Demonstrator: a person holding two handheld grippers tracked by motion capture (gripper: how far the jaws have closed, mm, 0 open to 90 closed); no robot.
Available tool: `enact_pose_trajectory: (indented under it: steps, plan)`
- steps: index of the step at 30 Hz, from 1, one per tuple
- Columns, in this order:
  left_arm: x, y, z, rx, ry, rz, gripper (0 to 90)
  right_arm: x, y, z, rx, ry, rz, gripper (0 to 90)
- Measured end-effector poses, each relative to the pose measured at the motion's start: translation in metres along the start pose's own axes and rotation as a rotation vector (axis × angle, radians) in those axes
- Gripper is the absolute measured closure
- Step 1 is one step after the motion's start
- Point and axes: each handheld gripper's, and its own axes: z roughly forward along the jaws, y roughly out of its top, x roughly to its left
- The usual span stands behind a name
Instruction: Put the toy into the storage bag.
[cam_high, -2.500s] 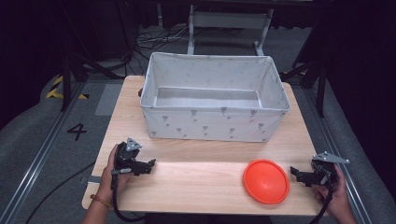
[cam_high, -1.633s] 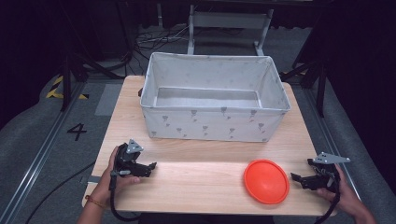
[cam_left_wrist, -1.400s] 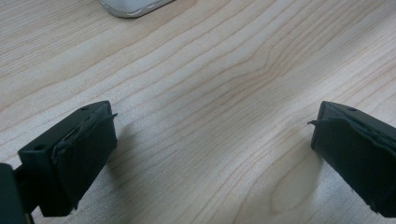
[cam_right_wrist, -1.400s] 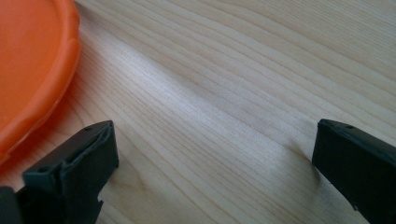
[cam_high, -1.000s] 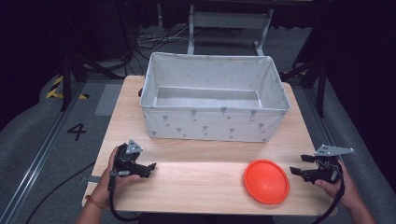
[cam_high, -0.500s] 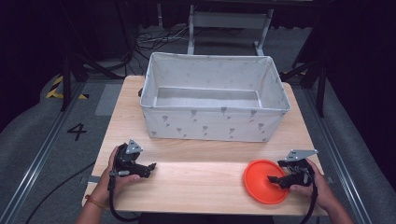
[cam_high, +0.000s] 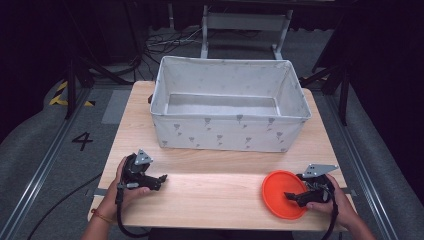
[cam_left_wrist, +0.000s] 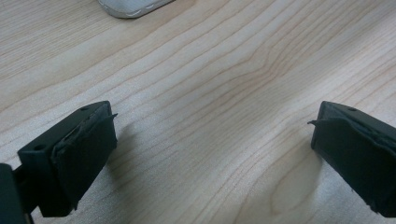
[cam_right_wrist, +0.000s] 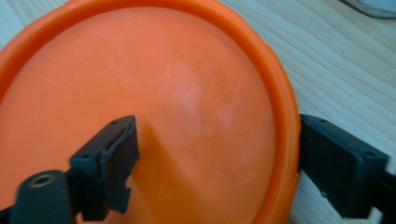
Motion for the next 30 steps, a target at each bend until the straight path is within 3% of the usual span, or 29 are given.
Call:
enact_pose_trajectory:
  steps: [9, 12, 14, 16, 17, 30]
  plan:
    - [0.000, 0.000, 0.000, 0.000, -0.001, 0.000, 0.5, 0.003, 0.004, 0.000, 0.014, -0.018, 0.026, 23.1]
    - [0.000, 0.000, 0.000, 0.000, 0.000, 0.001, 0.5, 0.002, 0.006, -0.001, 0.021, -0.024, 0.046, 30.0]
    - [0.000, 0.000, 0.000, 0.000, 0.000, 0.001, 0.5, -0.002, 0.006, -0.004, 0.010, -0.032, 0.071, 42.7]
    - [0.000, 0.000, 0.000, 0.000, 0.000, 0.001, 0.5, -0.004, 0.006, -0.005, 0.000, -0.034, 0.081, 45.2]
    - [0.000, 0.000, 0.000, 0.000, 0.000, 0.000, 0.5, -0.009, 0.003, -0.005, -0.013, -0.007, 0.110, 49.1]
    - [0.001, 0.002, 0.002, -0.001, -0.008, 0.011, 0.5, -0.027, -0.004, -0.008, -0.076, 0.080, 0.193, 66.7]
